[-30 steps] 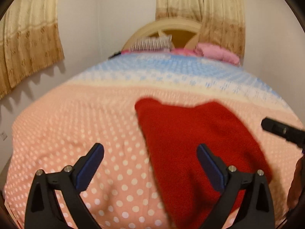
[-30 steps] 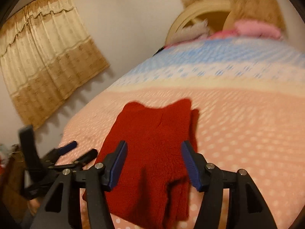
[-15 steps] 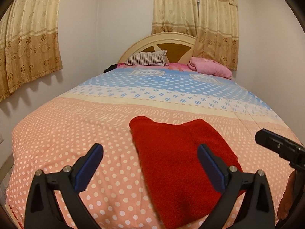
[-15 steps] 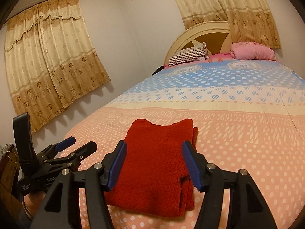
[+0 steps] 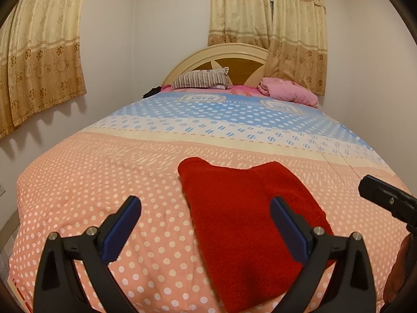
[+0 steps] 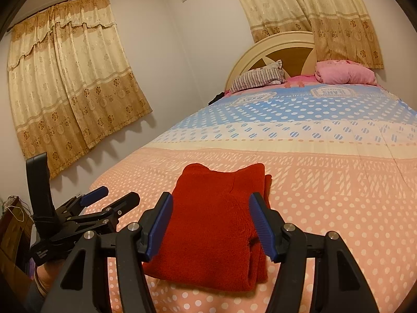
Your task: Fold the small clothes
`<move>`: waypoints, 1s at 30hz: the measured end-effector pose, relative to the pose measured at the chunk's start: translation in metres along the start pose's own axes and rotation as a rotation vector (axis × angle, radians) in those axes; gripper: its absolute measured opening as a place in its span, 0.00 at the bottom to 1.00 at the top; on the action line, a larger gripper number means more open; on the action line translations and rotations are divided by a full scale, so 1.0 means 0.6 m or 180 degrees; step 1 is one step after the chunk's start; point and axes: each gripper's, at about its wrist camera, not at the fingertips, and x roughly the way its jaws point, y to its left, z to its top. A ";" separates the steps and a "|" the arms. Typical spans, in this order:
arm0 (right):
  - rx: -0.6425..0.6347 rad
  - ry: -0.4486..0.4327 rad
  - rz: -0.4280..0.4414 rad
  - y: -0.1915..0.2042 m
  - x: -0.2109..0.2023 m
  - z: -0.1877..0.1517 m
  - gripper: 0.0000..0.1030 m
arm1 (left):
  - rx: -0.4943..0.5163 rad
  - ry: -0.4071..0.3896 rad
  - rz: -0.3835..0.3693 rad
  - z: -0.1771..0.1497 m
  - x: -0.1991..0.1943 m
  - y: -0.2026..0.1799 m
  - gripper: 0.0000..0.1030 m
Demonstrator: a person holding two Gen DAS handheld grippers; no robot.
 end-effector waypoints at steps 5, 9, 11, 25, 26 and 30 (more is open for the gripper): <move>-0.0003 0.0021 -0.0002 0.002 -0.002 -0.002 0.61 | 0.0000 -0.0002 -0.0006 0.001 -0.001 0.000 0.99; -0.0007 0.0022 -0.0003 0.003 -0.004 -0.002 0.61 | 0.0001 0.0000 -0.0009 0.001 0.001 0.001 0.99; -0.0010 0.0020 -0.0002 0.004 -0.005 -0.002 0.61 | 0.0001 -0.0002 -0.0007 0.001 0.000 0.001 0.99; -0.0021 -0.0012 0.0005 0.009 -0.013 0.002 0.62 | 0.0016 0.0023 -0.0014 -0.003 0.001 0.000 0.99; -0.0024 -0.0015 0.0006 0.010 -0.014 0.003 0.62 | 0.0017 0.0024 -0.0012 -0.003 0.001 -0.001 0.99; -0.0026 -0.0016 0.0007 0.010 -0.015 0.004 0.62 | 0.0011 0.0028 -0.0010 -0.003 0.002 -0.001 0.99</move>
